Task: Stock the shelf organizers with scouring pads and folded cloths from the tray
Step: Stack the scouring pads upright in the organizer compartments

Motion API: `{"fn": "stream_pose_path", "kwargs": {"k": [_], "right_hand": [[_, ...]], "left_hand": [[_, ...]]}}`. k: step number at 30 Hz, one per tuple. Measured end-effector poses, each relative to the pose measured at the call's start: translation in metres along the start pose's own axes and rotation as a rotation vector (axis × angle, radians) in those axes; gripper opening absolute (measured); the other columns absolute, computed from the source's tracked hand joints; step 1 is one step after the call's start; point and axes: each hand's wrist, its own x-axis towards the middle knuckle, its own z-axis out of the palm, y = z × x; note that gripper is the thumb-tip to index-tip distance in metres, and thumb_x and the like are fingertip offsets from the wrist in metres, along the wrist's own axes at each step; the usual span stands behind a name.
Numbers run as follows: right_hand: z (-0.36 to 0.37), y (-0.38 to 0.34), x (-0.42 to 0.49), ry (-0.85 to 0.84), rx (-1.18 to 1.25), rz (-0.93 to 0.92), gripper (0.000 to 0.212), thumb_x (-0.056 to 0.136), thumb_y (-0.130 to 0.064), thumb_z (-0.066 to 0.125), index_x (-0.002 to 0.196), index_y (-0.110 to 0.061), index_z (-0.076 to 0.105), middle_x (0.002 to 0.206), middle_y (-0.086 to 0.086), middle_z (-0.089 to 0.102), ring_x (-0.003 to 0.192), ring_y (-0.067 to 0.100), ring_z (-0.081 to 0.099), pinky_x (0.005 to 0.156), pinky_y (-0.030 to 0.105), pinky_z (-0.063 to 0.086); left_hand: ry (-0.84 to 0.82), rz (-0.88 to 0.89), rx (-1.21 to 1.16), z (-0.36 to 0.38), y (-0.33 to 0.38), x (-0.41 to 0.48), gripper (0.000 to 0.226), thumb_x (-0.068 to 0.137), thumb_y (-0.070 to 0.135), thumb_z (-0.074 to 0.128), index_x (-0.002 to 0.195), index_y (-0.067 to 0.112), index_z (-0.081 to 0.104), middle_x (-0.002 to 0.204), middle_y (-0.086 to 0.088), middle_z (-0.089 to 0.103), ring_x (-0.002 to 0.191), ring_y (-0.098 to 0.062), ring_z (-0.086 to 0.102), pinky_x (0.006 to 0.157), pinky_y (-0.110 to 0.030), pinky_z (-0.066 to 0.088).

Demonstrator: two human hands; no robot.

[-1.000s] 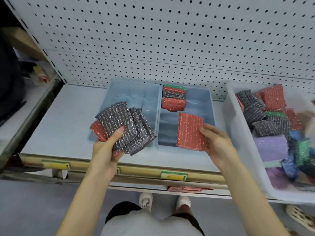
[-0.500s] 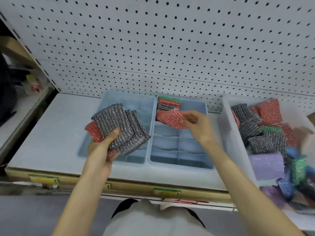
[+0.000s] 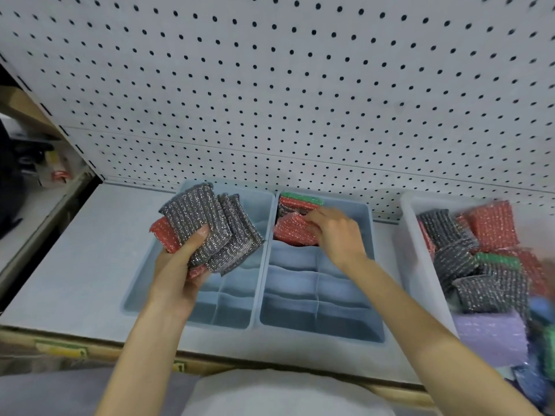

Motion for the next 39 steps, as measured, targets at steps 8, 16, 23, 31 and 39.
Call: {"fn": "stream_pose_path", "kwargs": {"k": [8,16,23,31,39], "right_hand": [[0.013,0.0,0.002,0.021,-0.172,-0.153,0.04,0.046,0.01,0.079,0.077,-0.015,0.073,0.068,0.001,0.063,0.06,0.022,0.057,0.047,0.029,0.048],[0.028,-0.005,0.003,0.002,0.0,-0.05,0.034,0.059,0.005,0.08,0.085,-0.016,0.074,0.077,0.002,0.063,0.064,0.023,0.058,0.042,0.03,0.047],[0.037,0.004,-0.002,0.025,0.002,-0.126,0.023,0.065,-0.001,0.081,0.081,-0.016,0.073,0.074,0.0,0.063,0.062,0.021,0.058,0.046,0.03,0.048],[0.032,0.003,-0.018,0.094,0.067,-0.079,0.028,0.077,-0.01,0.077,0.104,-0.013,0.071,0.085,0.006,0.057,0.074,0.021,0.056,0.049,0.029,0.051],[0.035,0.009,-0.023,-0.043,0.005,-0.05,0.035,0.077,0.003,0.071,0.109,-0.011,0.07,0.091,0.009,0.059,0.084,0.029,0.058,0.048,0.038,0.054]], "left_hand": [[0.017,-0.013,0.052,0.004,0.001,0.011,0.036,0.066,0.025,0.071,0.102,0.019,0.068,0.101,0.0,0.074,0.097,-0.016,0.068,0.096,-0.04,0.048],[0.035,-0.023,0.066,0.003,0.003,0.015,0.029,0.072,0.023,0.07,0.101,0.018,0.068,0.099,0.0,0.074,0.095,-0.015,0.069,0.093,-0.037,0.05],[0.021,-0.034,0.058,0.004,0.001,0.015,0.038,0.068,0.025,0.071,0.105,0.019,0.067,0.103,0.0,0.074,0.1,-0.017,0.068,0.094,-0.039,0.049],[0.007,-0.028,0.041,0.001,0.0,0.016,0.041,0.066,0.025,0.071,0.107,0.019,0.067,0.106,-0.001,0.073,0.095,-0.015,0.07,0.082,-0.032,0.057],[-0.016,-0.058,0.076,0.001,-0.012,0.013,0.039,0.067,0.024,0.07,0.105,0.018,0.066,0.098,0.001,0.075,0.089,-0.014,0.071,0.075,-0.028,0.059]]}}
